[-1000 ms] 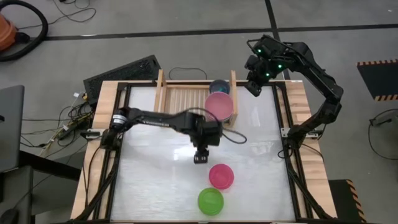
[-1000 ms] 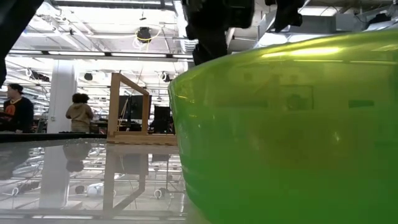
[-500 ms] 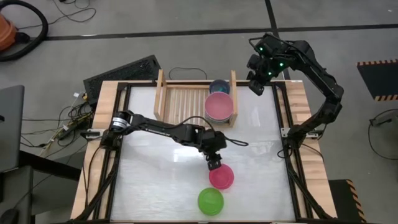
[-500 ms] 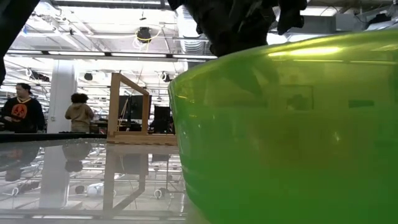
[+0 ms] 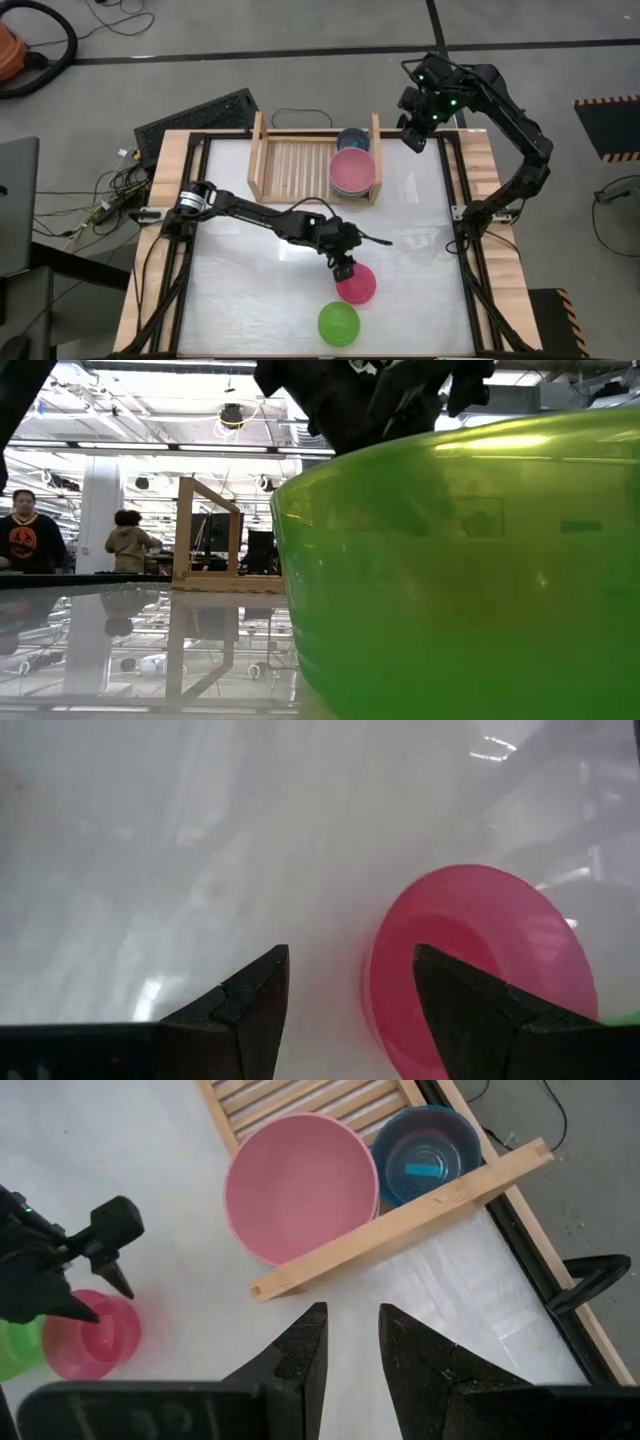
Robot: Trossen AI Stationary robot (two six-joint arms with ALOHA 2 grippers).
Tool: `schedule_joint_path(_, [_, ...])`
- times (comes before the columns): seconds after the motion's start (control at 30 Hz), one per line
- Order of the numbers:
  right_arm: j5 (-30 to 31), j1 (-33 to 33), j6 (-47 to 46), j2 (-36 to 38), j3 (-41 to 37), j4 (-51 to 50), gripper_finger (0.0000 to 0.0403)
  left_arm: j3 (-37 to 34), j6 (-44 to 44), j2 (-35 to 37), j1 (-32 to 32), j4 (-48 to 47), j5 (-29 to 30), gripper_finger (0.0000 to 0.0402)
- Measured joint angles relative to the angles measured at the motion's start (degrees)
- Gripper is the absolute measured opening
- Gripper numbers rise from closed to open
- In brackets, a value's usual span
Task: Place and stack bowls onto a shelf
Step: Stack the light pink bowl on top of the light blue bowl on the shelf
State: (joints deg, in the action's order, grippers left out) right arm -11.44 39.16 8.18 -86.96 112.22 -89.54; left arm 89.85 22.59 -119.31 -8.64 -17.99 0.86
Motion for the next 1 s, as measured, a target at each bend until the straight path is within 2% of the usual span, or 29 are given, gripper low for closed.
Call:
schedule_joint_path(0.1, [0.0, 0.0, 0.0, 0.0, 0.0, 0.0, 0.0119, 0.1, -1.0, -1.2, -0.7, 0.9, 1.1, 0.0199])
schedule_joint_path(0.23, [0.0, 0.0, -0.1, 0.0, 0.0, 0.0, 0.0119, 0.0, -0.4, -4.0, -1.2, 2.5, -2.1, 0.0199])
schedule_joint_path(0.37, [-0.1, 0.0, -0.2, 0.0, 0.0, 0.2, 0.0119, 0.5, 0.5, -5.0, -0.7, 0.5, -2.1, 0.0188])
schedule_joint_path(0.47, [-0.2, -0.1, -0.2, 0.0, 0.0, 0.2, 0.0119, 0.3, 0.1, -5.9, -0.6, -1.4, -3.0, 0.0150])
schedule_joint_path(0.67, [-0.4, -0.2, -0.5, 0.0, 0.0, 0.2, 0.0119, 0.5, 1.3, -7.6, -0.4, -3.6, -4.6, 0.0019])
schedule_joint_path(0.83, [-0.4, -0.1, -0.7, 0.0, 0.0, 0.2, 0.0119, 0.4, 1.3, -5.6, 0.6, -7.0, -6.1, 0.0003])
schedule_joint_path(1.0, [-0.4, 0.2, -1.1, 0.0, 0.0, 0.2, 0.0119, 0.3, 0.6, 2.1, 3.3, -10.9, -7.0, 0.0001])
